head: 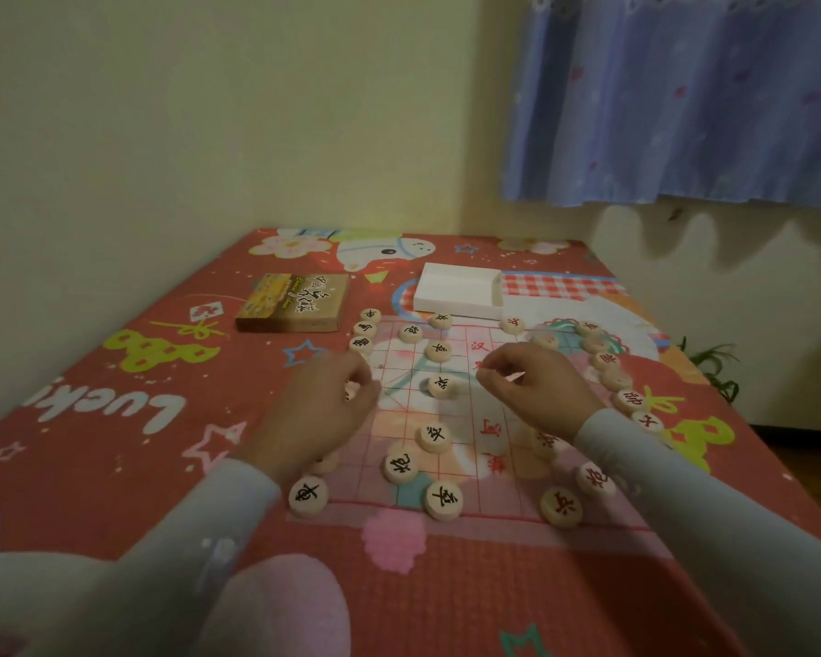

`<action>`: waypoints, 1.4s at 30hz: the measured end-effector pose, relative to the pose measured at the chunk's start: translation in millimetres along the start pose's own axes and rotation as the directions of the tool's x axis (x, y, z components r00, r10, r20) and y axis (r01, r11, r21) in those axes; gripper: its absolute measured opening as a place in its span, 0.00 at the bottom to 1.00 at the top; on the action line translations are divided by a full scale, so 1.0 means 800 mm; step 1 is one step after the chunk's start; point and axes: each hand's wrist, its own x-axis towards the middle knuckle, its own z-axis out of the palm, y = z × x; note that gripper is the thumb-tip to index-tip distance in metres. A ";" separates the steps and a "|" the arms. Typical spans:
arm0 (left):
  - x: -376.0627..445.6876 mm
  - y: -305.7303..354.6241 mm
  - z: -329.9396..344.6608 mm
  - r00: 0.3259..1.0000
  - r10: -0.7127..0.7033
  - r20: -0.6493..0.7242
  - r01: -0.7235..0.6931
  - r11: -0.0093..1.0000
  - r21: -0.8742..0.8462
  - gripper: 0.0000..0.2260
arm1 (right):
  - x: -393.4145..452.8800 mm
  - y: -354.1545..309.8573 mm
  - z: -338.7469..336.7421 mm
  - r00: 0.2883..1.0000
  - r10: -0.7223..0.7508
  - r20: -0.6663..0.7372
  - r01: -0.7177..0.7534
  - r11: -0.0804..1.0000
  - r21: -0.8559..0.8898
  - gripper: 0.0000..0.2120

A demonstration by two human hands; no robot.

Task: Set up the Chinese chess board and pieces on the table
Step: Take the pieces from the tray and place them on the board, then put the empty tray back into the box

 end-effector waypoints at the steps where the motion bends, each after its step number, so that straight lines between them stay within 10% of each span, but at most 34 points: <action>1: 0.015 -0.013 -0.007 0.999 -0.027 -0.016 0.028 0.999 0.023 0.05 | 0.013 -0.003 0.006 1.000 -0.009 0.014 0.009 1.000 -0.007 0.08; 14: 0.166 -0.196 -0.036 0.913 -0.374 -0.165 0.400 0.898 0.181 0.11 | 0.213 -0.042 0.100 0.987 -0.031 0.155 0.040 0.998 -0.055 0.19; 27: 0.208 -0.268 -0.010 0.783 -0.619 -0.052 0.618 0.785 -0.037 0.15 | 0.330 -0.093 0.212 0.932 -0.055 0.359 0.095 0.991 -0.092 0.18; 35: 0.256 -0.211 -0.015 0.815 -0.549 -0.188 0.464 0.811 -0.355 0.19 | 0.338 -0.073 0.168 1.000 -0.029 0.009 0.025 0.954 0.298 0.18; 42: 0.327 -0.106 0.059 0.898 -0.431 0.084 0.399 0.723 -0.564 0.11 | 0.312 0.023 0.082 0.930 0.302 -0.208 -0.188 0.879 0.438 0.14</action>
